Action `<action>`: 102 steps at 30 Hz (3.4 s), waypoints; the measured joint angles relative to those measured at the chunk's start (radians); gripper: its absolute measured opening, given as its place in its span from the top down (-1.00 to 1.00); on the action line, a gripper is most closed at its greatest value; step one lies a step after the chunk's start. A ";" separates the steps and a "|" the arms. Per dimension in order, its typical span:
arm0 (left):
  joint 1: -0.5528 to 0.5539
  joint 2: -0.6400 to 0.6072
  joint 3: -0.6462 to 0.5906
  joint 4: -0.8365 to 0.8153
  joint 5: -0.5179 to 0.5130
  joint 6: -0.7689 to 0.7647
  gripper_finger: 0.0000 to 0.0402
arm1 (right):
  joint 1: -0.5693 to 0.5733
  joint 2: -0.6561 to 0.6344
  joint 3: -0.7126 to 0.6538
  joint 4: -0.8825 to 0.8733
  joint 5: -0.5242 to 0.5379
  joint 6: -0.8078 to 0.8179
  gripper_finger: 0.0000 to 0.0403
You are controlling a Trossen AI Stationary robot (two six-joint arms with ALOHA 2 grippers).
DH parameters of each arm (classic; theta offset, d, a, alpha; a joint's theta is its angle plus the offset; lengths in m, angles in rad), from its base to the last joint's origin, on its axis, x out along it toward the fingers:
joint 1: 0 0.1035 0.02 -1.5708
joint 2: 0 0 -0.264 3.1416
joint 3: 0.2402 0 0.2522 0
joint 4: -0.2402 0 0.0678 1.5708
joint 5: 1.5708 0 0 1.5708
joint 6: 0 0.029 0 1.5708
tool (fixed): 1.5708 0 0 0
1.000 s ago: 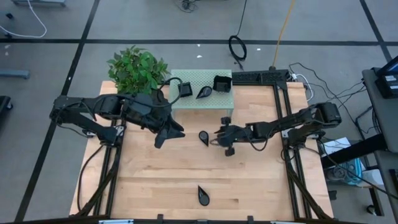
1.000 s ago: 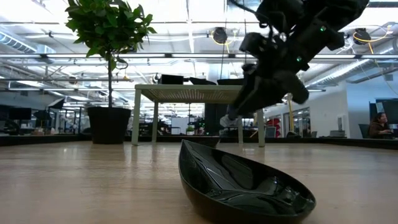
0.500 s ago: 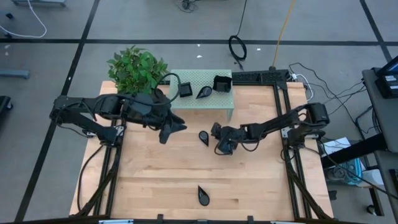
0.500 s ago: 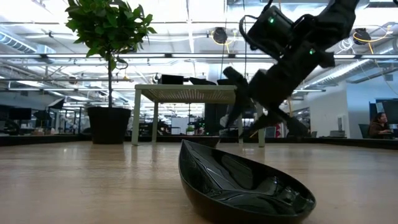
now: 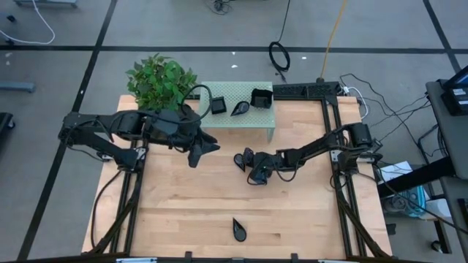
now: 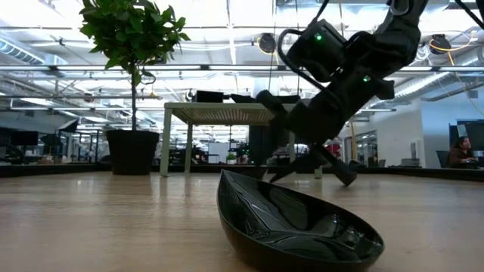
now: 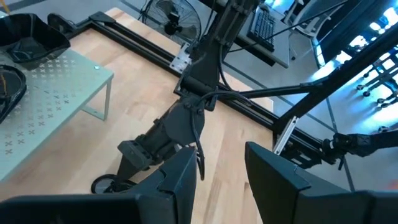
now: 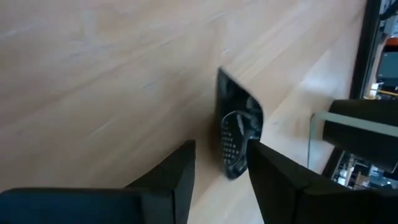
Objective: Pick & Place Mini shaped plates
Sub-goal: Stack the drop shaped plate on top of the other drop shaped plate on the shelf
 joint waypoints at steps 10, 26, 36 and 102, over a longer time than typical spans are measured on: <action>0.000 0.000 0.000 -0.001 0.001 0.000 0.30 | 0.029 0.037 0.035 -0.002 0.078 0.025 0.72; 0.000 0.000 0.000 -0.001 0.002 0.056 0.30 | 0.108 0.025 0.031 -0.005 0.228 0.190 0.99; 0.000 0.000 0.000 -0.001 0.002 0.055 0.30 | 0.114 0.025 0.031 -0.001 0.243 0.311 0.75; -0.019 0.000 0.000 -0.001 0.010 -0.053 0.30 | -0.008 0.058 0.320 -0.245 -0.079 0.561 0.29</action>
